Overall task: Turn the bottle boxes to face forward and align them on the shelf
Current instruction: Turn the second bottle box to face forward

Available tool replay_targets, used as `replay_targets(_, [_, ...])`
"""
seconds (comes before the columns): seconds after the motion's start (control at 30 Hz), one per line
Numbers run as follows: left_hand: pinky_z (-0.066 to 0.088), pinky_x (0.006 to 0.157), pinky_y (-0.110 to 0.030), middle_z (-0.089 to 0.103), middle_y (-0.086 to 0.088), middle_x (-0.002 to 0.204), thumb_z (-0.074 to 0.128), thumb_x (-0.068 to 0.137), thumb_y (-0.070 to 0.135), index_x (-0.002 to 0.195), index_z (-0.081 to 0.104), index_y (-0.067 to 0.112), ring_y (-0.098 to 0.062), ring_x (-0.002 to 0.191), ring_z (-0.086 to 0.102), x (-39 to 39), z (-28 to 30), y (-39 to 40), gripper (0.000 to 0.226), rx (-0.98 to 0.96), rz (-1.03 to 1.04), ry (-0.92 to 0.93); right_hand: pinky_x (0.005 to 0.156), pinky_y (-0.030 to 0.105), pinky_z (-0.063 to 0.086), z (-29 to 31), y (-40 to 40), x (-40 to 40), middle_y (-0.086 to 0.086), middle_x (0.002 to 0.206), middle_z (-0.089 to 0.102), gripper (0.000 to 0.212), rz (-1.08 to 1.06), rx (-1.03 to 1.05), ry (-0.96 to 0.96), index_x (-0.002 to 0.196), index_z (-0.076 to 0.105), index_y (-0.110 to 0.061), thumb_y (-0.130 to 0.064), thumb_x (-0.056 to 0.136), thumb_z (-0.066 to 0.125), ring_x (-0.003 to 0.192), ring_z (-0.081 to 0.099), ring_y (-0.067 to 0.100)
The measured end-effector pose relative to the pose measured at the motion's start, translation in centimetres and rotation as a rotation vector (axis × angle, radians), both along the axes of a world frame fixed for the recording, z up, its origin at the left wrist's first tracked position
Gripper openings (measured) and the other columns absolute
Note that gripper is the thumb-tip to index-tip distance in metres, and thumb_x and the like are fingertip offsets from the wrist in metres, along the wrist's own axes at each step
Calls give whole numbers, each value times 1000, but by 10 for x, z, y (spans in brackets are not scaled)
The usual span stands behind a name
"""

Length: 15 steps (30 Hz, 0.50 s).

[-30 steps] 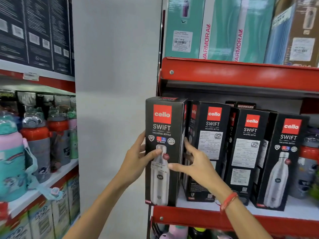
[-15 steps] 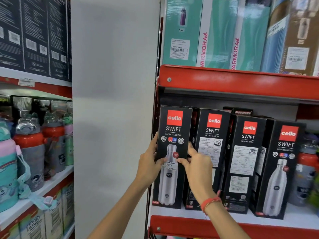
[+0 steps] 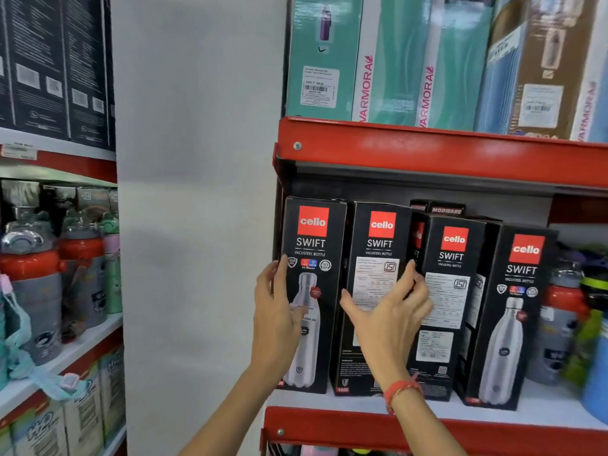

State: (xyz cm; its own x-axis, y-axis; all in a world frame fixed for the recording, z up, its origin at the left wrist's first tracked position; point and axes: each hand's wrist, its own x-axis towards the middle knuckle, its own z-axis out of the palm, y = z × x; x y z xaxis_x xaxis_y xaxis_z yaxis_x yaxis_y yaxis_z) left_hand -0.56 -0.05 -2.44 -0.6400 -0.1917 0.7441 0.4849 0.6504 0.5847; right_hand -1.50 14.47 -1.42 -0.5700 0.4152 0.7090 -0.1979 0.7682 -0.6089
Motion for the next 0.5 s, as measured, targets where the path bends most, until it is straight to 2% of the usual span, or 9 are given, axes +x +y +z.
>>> replay_targets(0.07, [43,100,-26,26,-5,147,67,82,6,146,24,20,-17,135,33,0,-2,5,78,-36,27,26,93,47,44,5,1,1,21,142,37,122,81,-68,-66,150,4,-12,-53,62,79,120,41,37])
replay_targets(0.17, [45,102,-34,22,-9,149,69,79,2,144,31,19,-23,134,33,6,-1,14,78,-39,83,66,93,46,44,5,9,4,18,139,42,123,178,-156,-40,150,7,-16,-46,59,83,121,46,35])
replay_targets(0.2, [45,100,-31,23,-9,147,71,77,2,141,36,21,-23,130,37,9,0,17,75,-36,101,103,96,46,43,5,13,8,16,140,42,122,202,-171,-18,150,9,-17,-46,58,84,123,46,34])
replay_targets(0.27, [40,99,-13,30,-6,141,75,76,10,135,44,21,-14,121,40,14,4,24,68,-50,95,170,101,44,40,2,22,21,10,147,38,121,267,-190,15,149,9,-21,-46,58,84,132,41,30])
replay_targets(0.3, [36,98,-4,35,-2,136,76,76,16,133,46,21,-10,120,40,16,7,29,65,-53,51,178,104,43,37,1,28,29,7,150,34,122,303,-194,29,150,9,-23,-47,58,84,136,37,26])
replay_targets(0.33, [35,95,-1,39,2,131,75,76,22,132,47,22,-7,118,42,19,9,34,63,-44,-19,157,107,41,35,0,34,37,3,153,31,122,339,-192,44,150,9,-24,-49,57,84,138,33,23])
replay_targets(0.43, [42,92,-11,46,10,123,74,73,36,134,44,25,0,115,49,27,17,49,69,32,-183,51,112,36,29,4,55,58,-4,154,30,122,454,-186,100,149,10,-30,-51,54,84,142,28,15])
replay_targets(0.5, [43,89,-8,49,15,120,72,68,44,135,41,28,10,114,49,37,22,56,76,111,-250,-10,113,39,33,12,71,68,-5,152,36,121,532,-197,126,147,12,-35,-51,51,85,140,33,12])
